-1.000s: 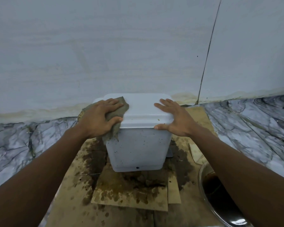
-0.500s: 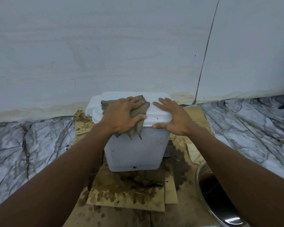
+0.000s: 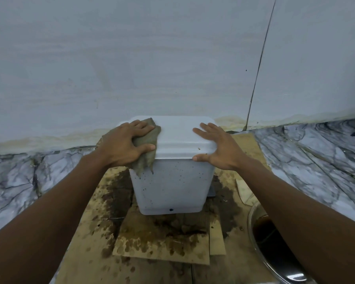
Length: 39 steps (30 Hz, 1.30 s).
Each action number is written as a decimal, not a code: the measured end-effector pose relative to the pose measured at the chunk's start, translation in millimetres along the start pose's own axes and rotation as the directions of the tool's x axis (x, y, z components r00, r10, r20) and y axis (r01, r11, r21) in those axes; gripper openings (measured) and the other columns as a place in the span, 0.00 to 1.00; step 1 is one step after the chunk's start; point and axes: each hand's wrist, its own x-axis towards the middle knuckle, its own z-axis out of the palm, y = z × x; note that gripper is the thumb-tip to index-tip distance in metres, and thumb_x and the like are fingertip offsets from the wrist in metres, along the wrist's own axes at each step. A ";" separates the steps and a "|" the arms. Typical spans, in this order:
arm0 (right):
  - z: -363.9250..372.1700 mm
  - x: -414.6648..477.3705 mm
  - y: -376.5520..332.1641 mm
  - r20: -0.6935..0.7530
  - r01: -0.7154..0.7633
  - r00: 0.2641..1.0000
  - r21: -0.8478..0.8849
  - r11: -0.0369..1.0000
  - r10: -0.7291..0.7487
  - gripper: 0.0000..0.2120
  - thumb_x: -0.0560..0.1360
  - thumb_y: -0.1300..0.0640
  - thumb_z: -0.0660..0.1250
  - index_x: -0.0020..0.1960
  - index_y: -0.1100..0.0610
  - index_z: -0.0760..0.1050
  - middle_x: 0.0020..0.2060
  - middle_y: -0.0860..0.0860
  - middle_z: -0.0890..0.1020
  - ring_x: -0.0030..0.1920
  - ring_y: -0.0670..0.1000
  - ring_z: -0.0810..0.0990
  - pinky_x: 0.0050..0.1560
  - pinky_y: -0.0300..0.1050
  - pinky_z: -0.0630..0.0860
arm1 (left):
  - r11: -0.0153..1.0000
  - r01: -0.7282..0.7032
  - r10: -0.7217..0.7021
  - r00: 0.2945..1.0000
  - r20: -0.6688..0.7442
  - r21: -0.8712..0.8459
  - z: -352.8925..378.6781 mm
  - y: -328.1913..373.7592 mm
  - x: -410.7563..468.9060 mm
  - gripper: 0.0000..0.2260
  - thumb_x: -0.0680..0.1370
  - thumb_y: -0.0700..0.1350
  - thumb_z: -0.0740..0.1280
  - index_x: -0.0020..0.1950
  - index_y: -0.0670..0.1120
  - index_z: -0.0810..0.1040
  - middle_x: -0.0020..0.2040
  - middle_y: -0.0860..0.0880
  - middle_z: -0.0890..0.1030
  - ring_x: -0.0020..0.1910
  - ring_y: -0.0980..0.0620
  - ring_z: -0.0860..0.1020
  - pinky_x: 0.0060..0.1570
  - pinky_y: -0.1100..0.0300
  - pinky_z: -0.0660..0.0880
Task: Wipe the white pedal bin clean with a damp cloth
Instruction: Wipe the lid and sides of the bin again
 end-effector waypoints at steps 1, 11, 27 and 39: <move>0.0 0.3 -0.9 0.002 0.001 1.000 -0.005 1.000 -0.001 0.42 0.69 0.37 0.75 0.78 0.41 0.61 0.80 0.43 0.57 0.81 0.47 0.49 0.80 0.52 0.46 | 1.000 -0.011 0.011 1.000 -0.002 0.012 3.5 4.6 3.7 0.33 0.75 0.66 0.63 0.78 0.55 0.67 0.79 0.51 0.65 0.79 0.49 0.60 0.76 0.47 0.54; -9.8 1.2 9.8 0.045 0.015 0.999 -0.007 1.000 -0.014 0.47 0.70 0.40 0.76 0.81 0.48 0.56 0.81 0.46 0.56 0.81 0.48 0.51 0.80 0.54 0.52 | 0.960 -0.145 0.172 0.980 -0.097 0.241 64.1 83.1 40.5 0.30 0.82 0.65 0.52 0.80 0.51 0.63 0.79 0.49 0.65 0.79 0.50 0.60 0.76 0.54 0.54; -23.6 0.2 32.7 0.048 0.052 0.997 0.033 0.998 -0.054 0.52 0.62 0.40 0.80 0.79 0.51 0.61 0.79 0.43 0.62 0.79 0.40 0.53 0.80 0.50 0.55 | 0.959 -0.127 0.161 0.980 -0.119 0.255 73.4 98.7 38.7 0.30 0.82 0.66 0.54 0.79 0.51 0.65 0.78 0.48 0.68 0.78 0.49 0.63 0.76 0.53 0.55; -17.3 6.7 -9.5 0.098 0.175 0.980 0.007 0.985 -0.175 0.47 0.68 0.33 0.74 0.80 0.42 0.56 0.81 0.46 0.57 0.81 0.46 0.50 0.79 0.55 0.54 | 0.975 -0.192 0.194 0.981 -0.010 0.107 49.9 83.6 35.9 0.30 0.80 0.66 0.57 0.79 0.54 0.64 0.77 0.54 0.67 0.75 0.52 0.64 0.73 0.56 0.59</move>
